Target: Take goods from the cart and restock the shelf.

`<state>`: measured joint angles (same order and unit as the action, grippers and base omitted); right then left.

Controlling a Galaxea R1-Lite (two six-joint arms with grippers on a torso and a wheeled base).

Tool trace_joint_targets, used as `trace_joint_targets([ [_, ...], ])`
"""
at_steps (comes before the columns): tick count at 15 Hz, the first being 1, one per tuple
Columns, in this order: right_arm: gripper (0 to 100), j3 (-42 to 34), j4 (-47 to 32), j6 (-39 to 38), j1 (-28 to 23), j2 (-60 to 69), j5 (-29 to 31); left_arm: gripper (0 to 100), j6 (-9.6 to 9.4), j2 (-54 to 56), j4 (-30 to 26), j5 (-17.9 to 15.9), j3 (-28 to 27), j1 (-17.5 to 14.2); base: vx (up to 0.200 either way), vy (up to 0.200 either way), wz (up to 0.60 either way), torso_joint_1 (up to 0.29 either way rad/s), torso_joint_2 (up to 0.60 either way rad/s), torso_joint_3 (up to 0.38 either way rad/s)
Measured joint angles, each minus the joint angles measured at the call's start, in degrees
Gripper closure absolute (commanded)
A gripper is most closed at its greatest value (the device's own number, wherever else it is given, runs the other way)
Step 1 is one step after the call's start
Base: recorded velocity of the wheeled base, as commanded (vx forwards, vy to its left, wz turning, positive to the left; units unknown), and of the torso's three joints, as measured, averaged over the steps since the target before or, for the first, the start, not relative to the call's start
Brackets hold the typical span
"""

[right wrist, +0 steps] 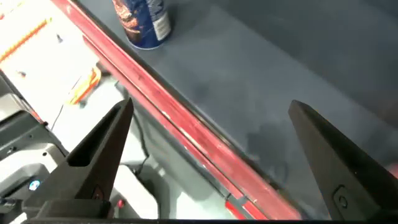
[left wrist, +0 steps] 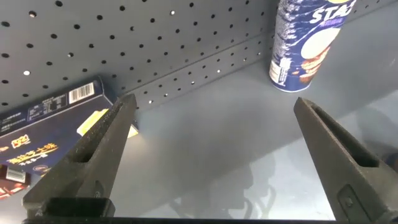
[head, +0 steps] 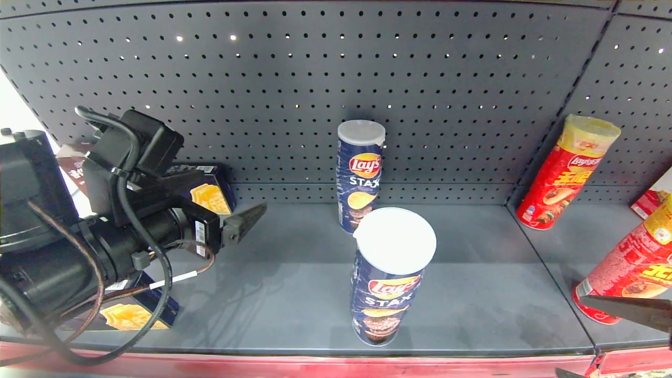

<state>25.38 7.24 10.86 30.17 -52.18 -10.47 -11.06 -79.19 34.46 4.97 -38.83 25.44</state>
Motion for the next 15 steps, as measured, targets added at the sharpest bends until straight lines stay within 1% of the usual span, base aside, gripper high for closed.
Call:
trace_joint_targets([
  [1, 0, 0.3, 1.9, 0.0, 1.9, -3.4, 0.9, 0, 0.00, 0.0, 0.0, 0.0, 0.0, -0.1, 0.000, 0.000, 0.00, 0.000, 0.00, 0.000],
  [3, 0, 2.3, 3.3, -0.9, 4.8, -9.7, 3.5, 0, -0.10, -0.1, 0.0, 0.0, 0.1, -0.1, 0.000, 0.000, 0.00, 0.000, 0.00, 0.000],
  [7, 0, 9.2, 3.6, -2.9, 8.4, -19.3, 7.6, 0, -0.11, -0.1, 0.0, 0.0, 0.2, -0.1, 0.000, 0.000, 0.00, 0.000, 0.00, 0.000],
  [10, 0, 13.8, 3.7, -3.1, 9.3, -24.9, 8.1, 0, -0.11, -0.1, 0.0, 0.0, 0.1, -0.1, 0.000, 0.000, 0.00, 0.000, 0.00, 0.000],
  [15, 0, 17.7, 3.6, -3.0, 10.0, -29.9, 9.2, 0, -0.11, -0.9, 0.1, -0.1, -0.6, -0.1, 0.000, 0.000, 0.00, 0.000, 0.00, 0.000],
])
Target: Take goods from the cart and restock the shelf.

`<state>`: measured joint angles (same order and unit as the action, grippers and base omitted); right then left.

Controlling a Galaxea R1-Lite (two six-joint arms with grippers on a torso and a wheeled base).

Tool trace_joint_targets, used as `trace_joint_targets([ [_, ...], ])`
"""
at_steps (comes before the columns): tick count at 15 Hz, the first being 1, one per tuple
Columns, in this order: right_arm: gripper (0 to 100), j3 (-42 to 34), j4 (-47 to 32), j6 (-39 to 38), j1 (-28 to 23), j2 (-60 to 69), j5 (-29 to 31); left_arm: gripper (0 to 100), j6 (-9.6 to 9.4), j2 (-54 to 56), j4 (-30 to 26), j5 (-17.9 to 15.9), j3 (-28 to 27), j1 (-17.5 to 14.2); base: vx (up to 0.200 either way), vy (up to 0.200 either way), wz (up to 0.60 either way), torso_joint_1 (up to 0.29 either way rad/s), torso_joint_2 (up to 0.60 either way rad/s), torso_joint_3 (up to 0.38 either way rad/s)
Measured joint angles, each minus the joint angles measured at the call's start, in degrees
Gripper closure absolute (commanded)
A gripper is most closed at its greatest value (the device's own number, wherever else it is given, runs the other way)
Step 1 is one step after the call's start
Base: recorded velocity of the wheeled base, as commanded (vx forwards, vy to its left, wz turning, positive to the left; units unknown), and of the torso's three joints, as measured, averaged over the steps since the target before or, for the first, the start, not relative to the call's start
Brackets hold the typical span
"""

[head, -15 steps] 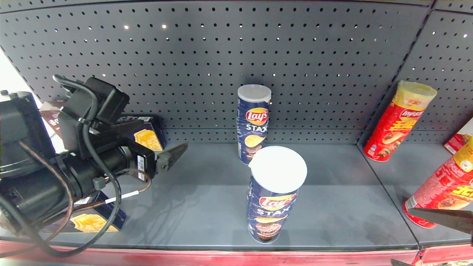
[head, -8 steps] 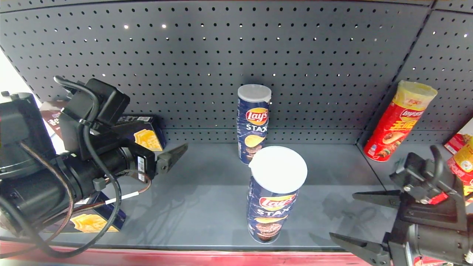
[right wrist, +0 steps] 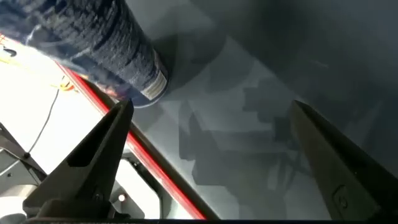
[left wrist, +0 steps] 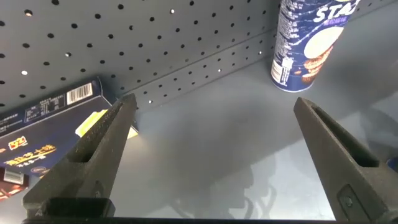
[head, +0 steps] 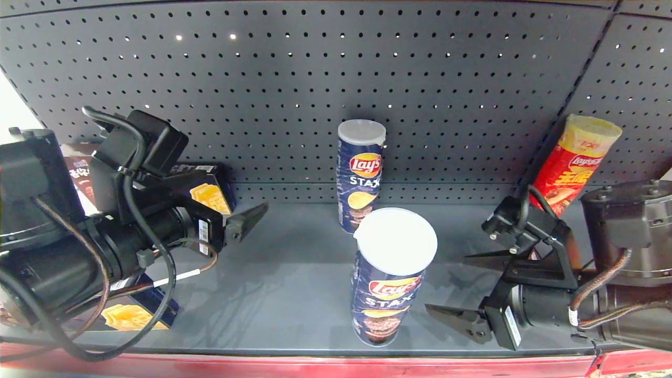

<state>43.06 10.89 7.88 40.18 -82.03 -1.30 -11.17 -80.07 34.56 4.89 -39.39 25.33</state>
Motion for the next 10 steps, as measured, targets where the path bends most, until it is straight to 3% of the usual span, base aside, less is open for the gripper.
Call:
trace_joint_targets([
  [10, 0, 4.0, 1.3, 0.2, 1.9, -6.2, 0.0, 0, 0.00, -1.1, 1.2, -0.3, 0.0, -0.1, 0.000, 0.000, 0.00, 0.000, 0.00, 0.000],
])
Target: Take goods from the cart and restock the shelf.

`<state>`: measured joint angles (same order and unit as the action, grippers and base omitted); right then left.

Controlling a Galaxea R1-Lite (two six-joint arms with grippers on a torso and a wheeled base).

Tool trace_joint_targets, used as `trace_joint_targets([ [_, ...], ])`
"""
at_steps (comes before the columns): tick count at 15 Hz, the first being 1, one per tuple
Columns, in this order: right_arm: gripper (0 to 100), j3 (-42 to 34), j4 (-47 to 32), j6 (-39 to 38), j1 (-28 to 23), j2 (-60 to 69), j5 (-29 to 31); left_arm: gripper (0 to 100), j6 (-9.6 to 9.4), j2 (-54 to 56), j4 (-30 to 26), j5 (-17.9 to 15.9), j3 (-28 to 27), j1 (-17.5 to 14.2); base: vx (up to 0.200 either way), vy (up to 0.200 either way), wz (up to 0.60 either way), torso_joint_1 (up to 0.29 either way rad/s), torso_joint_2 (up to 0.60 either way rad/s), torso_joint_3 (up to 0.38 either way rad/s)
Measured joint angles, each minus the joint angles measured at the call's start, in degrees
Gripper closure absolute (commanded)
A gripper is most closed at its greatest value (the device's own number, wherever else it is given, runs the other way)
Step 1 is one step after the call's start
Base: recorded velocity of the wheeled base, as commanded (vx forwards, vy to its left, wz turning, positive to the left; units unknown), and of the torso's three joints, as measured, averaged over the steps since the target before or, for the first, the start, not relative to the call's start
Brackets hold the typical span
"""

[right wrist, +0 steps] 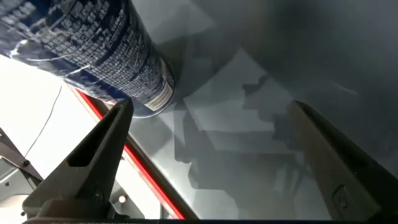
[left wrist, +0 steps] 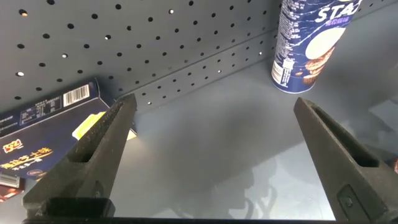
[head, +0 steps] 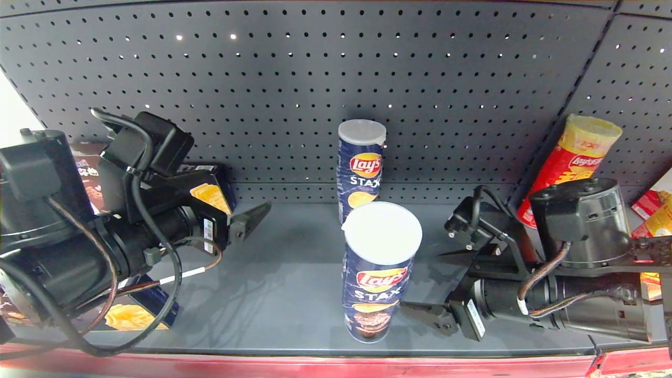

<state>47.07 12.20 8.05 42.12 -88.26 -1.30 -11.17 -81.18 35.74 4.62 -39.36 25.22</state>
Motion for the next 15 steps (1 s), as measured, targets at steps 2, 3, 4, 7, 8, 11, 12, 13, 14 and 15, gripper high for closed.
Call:
trace_joint_targets([
  [2, 0, 0.4, 0.0, 0.0, 0.4, -0.6, 0.0, 0, 0.00, -0.1, 0.0, 0.0, 0.0, 0.0, 0.000, 0.000, 0.00, 0.000, 0.00, 0.000],
  [3, 0, 0.3, 0.0, -0.1, 0.4, -0.6, 0.0, 0, 0.00, -0.1, 0.0, 0.0, 0.1, 0.0, 0.000, 0.000, 0.00, 0.000, 0.00, 0.000],
  [4, 0, 0.1, 0.0, -0.1, 0.3, -0.6, 0.0, 0, 0.00, -0.1, 0.0, 0.0, 0.1, 0.0, 0.000, 0.000, 0.00, 0.000, 0.00, 0.000],
  [7, 0, 0.2, 0.0, -0.1, -0.4, -0.6, 0.0, 0, 0.01, -0.2, 0.0, 0.0, 0.2, 0.0, 0.000, 0.000, 0.00, 0.000, 0.00, 0.000],
  [8, 0, 0.6, 0.0, -0.1, -0.5, -0.7, 0.0, 0, 0.00, -0.2, 0.0, 0.0, 0.2, 0.0, 0.000, 0.000, 0.00, 0.000, 0.00, 0.000],
  [11, 0, 1.2, 0.0, 0.0, -0.1, -1.4, 0.0, 0, 0.01, -0.2, 0.0, 0.0, 0.3, 0.0, 0.000, 0.000, 0.00, 0.000, 0.00, 0.000],
  [12, 0, 1.3, 0.0, 0.0, 0.1, -1.6, 0.0, 0, 0.00, -0.2, 0.0, 0.0, 0.3, 0.0, 0.000, 0.000, 0.00, 0.000, 0.00, 0.000],
  [13, 0, 1.3, 0.0, 0.0, 0.2, -1.7, 0.0, 0, 0.00, -0.2, 0.0, 0.0, 0.3, 0.0, 0.000, 0.000, 0.00, 0.000, 0.00, 0.000],
  [14, 0, 1.3, 0.1, 0.0, 0.2, -1.8, 0.0, 0, 0.01, -0.2, 0.0, 0.0, 0.3, 0.0, 0.000, 0.000, 0.00, 0.000, 0.00, 0.000],
  [15, 0, 1.4, 0.1, 0.0, 0.2, -1.9, 0.0, 0, 0.00, -0.2, 0.0, 0.0, 0.4, 0.0, 0.000, 0.000, 0.00, 0.000, 0.00, 0.000],
])
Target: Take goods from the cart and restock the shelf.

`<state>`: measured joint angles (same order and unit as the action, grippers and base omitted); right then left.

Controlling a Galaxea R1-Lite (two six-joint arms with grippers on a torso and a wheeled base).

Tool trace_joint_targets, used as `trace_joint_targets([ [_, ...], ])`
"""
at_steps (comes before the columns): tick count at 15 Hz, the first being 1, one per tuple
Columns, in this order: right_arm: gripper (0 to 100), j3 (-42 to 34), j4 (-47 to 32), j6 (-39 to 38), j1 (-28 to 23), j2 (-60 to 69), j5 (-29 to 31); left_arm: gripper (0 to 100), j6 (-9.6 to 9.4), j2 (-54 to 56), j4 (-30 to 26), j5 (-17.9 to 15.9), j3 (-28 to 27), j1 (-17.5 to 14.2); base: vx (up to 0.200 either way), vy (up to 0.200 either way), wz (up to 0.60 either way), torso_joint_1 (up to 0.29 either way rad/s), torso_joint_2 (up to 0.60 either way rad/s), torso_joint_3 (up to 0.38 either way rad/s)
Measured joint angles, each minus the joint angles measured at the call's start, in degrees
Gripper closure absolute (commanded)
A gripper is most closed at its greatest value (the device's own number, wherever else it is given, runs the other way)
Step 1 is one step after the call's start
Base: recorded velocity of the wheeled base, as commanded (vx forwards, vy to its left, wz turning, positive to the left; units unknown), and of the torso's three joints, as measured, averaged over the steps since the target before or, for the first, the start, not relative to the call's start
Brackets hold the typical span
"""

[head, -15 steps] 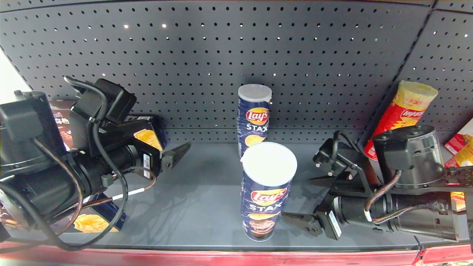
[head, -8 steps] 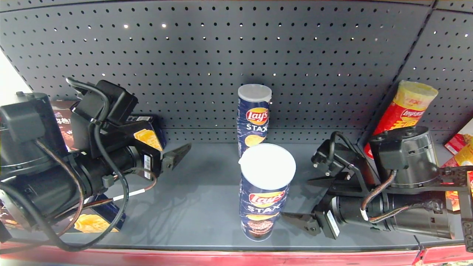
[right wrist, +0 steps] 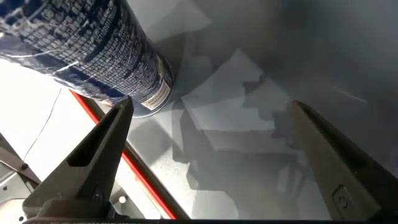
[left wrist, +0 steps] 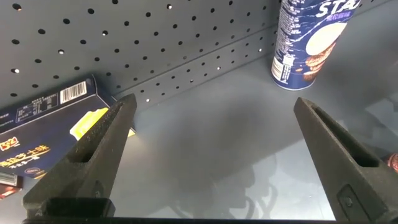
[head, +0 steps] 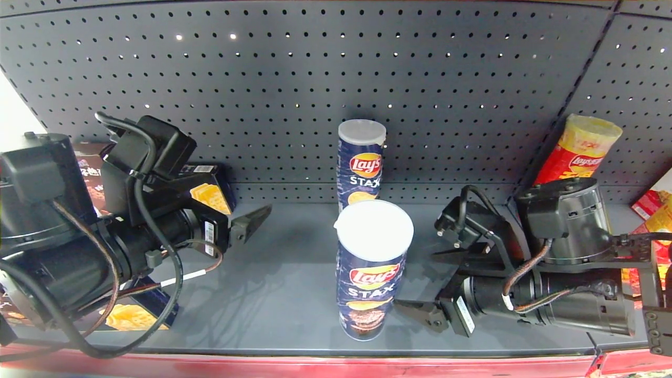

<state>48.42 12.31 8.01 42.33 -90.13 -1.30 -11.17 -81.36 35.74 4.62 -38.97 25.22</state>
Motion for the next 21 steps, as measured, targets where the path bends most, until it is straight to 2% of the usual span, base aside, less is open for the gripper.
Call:
trace_joint_targets([
  [5, 0, -1.6, 1.4, -0.2, -2.0, 3.4, 0.1, 0, 0.00, 0.8, -0.2, 0.1, 1.2, 0.0, 0.000, 0.000, 0.00, 0.000, 0.00, 0.000],
  [8, 0, -4.2, 1.5, -0.3, -4.1, 11.2, 0.1, 0, 0.04, 5.2, -0.6, -0.1, 4.0, 0.1, 0.000, 0.000, 0.00, 0.000, 0.00, 0.000],
  [13, 0, -15.1, 1.6, 0.1, -2.6, 30.3, -0.1, 0, -0.07, 19.3, -0.6, -0.6, 11.6, 1.9, 0.000, 0.000, 0.00, 0.000, 0.00, 0.000],
  [14, 0, -18.2, 1.6, 0.1, -2.3, 34.5, -0.1, 0, -0.49, 22.7, -0.7, -0.7, 13.8, 2.9, 0.000, 0.000, 0.00, 0.000, 0.00, 0.000],
  [17, 0, -27.6, 1.3, 0.0, -1.9, 47.0, -0.2, 0, -3.25, 33.5, -1.5, -0.7, 22.3, 5.3, 0.000, 0.000, 0.00, 0.000, 0.00, 0.000],
  [19, 0, -33.3, 1.1, -0.1, -1.8, 54.1, -0.3, 0, -4.84, 40.8, -6.1, -0.7, 25.9, 6.2, 0.000, 0.000, 0.00, 0.000, 0.00, 0.000],
  [21, 0, -38.7, 1.0, -0.3, -1.8, 60.3, -0.3, 0, -5.58, 49.1, -16.1, -0.8, 27.7, 6.5, 0.000, 0.000, 0.00, 0.000, 0.00, 0.000],
])
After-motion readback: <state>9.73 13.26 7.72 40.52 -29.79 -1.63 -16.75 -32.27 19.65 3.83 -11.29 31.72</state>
